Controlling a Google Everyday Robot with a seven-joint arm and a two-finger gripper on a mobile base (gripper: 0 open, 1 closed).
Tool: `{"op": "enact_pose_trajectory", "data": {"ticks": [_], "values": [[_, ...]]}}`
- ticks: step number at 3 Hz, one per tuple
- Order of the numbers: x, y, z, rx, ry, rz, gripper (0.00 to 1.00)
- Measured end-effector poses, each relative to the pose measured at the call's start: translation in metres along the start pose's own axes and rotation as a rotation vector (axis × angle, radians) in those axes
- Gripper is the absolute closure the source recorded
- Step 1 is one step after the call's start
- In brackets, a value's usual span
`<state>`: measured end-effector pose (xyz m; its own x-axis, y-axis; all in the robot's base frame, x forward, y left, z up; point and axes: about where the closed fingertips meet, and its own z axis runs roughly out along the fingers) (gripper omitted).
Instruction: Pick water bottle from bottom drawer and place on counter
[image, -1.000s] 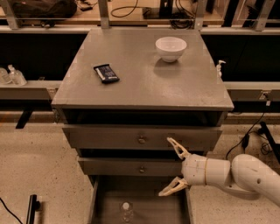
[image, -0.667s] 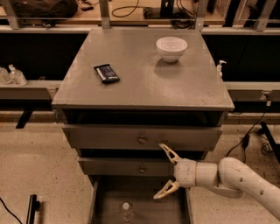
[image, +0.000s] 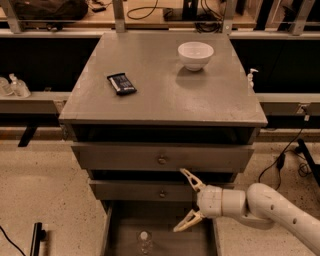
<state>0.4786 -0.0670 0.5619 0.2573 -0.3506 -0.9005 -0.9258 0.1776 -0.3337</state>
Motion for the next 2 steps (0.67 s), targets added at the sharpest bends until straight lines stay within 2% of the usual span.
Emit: {"op": "enact_pose_trajectory", "data": {"ticks": [1, 2], "values": [[0.035, 0.032, 0.01, -0.088, -0.048, 0.073, 0.0], [0.06, 0.059, 0.017, -0.179, -0.085, 0.073, 0.0]]}}
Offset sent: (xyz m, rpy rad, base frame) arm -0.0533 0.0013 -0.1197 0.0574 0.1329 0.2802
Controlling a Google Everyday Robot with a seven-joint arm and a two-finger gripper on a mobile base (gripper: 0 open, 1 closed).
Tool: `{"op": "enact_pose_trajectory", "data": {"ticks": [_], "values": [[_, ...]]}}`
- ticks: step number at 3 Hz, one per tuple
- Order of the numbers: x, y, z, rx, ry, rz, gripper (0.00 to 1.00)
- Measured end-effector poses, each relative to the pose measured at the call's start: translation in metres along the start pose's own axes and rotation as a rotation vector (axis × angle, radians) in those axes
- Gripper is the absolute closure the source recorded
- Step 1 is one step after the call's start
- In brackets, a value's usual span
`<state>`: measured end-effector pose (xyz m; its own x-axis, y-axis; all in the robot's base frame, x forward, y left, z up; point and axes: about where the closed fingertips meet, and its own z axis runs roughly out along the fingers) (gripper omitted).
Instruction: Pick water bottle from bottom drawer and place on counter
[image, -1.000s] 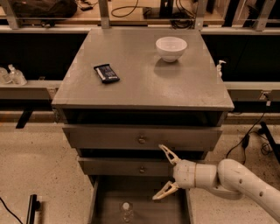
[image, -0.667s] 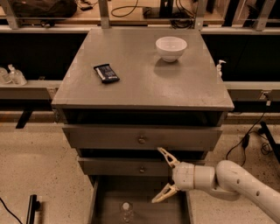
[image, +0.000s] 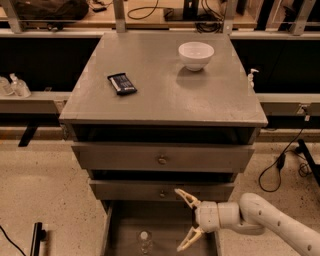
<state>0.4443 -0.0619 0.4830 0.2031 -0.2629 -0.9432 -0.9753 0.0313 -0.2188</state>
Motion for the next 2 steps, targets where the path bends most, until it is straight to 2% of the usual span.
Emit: {"op": "enact_pose_trajectory", "data": {"ticks": [1, 2], "values": [[0.0025, 0.0046, 0.0014, -0.017, -0.01, 0.001, 0.0], [0.0111, 0.0066, 0.0064, -0.028, 0.013, 0.052, 0.0]]}}
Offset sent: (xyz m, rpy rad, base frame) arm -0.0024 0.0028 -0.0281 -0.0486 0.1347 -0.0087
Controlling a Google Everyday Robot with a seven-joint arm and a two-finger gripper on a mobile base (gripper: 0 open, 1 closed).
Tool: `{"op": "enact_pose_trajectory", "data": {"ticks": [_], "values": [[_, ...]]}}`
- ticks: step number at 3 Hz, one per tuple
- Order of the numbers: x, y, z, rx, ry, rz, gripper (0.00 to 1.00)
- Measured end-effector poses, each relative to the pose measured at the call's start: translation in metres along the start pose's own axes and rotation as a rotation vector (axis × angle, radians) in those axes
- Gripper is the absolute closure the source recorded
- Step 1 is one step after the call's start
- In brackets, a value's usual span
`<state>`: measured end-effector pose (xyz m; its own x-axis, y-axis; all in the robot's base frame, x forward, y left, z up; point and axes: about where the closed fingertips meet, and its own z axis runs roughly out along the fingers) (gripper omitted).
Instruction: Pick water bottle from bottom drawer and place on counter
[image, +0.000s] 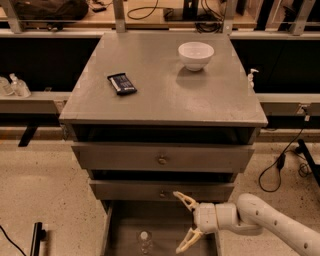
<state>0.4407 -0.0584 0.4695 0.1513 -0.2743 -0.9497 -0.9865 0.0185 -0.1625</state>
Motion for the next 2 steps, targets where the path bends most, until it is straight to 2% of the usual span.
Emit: {"op": "enact_pose_trajectory", "data": {"ticks": [1, 2], "values": [[0.051, 0.021, 0.02, -0.035, 0.118, 0.139, 0.0], [0.102, 0.034, 0.03, 0.001, 0.224, 0.205, 0.0]]}}
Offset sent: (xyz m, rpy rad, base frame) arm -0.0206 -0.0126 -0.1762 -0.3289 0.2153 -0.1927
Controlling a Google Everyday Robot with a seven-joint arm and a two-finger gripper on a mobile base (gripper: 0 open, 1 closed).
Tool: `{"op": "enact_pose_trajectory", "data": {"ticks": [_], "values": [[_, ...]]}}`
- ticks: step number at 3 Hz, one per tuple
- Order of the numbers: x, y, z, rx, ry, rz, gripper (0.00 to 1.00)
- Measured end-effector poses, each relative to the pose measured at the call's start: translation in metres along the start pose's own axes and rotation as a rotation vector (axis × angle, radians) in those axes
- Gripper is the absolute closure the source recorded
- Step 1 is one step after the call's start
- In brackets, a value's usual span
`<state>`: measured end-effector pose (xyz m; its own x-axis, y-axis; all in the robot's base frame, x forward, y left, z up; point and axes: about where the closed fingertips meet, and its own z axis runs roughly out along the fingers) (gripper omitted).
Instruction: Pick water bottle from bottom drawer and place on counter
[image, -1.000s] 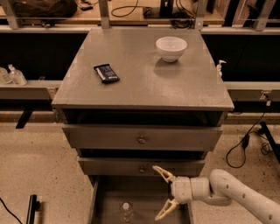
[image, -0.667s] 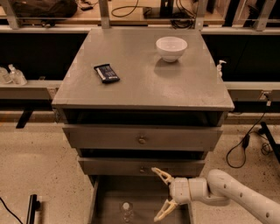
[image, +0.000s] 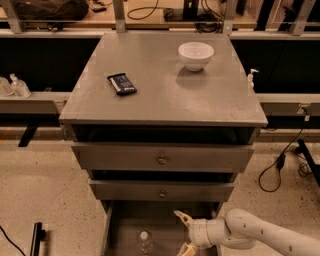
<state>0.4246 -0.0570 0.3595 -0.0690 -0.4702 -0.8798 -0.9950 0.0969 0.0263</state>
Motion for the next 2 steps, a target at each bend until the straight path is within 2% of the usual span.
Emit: {"op": "enact_pose_trajectory", "data": {"ticks": [1, 2], "values": [[0.027, -0.002, 0.015, 0.041, 0.043, 0.004, 0.0], [0.04, -0.018, 0.029, 0.108, 0.018, -0.025, 0.0]]}}
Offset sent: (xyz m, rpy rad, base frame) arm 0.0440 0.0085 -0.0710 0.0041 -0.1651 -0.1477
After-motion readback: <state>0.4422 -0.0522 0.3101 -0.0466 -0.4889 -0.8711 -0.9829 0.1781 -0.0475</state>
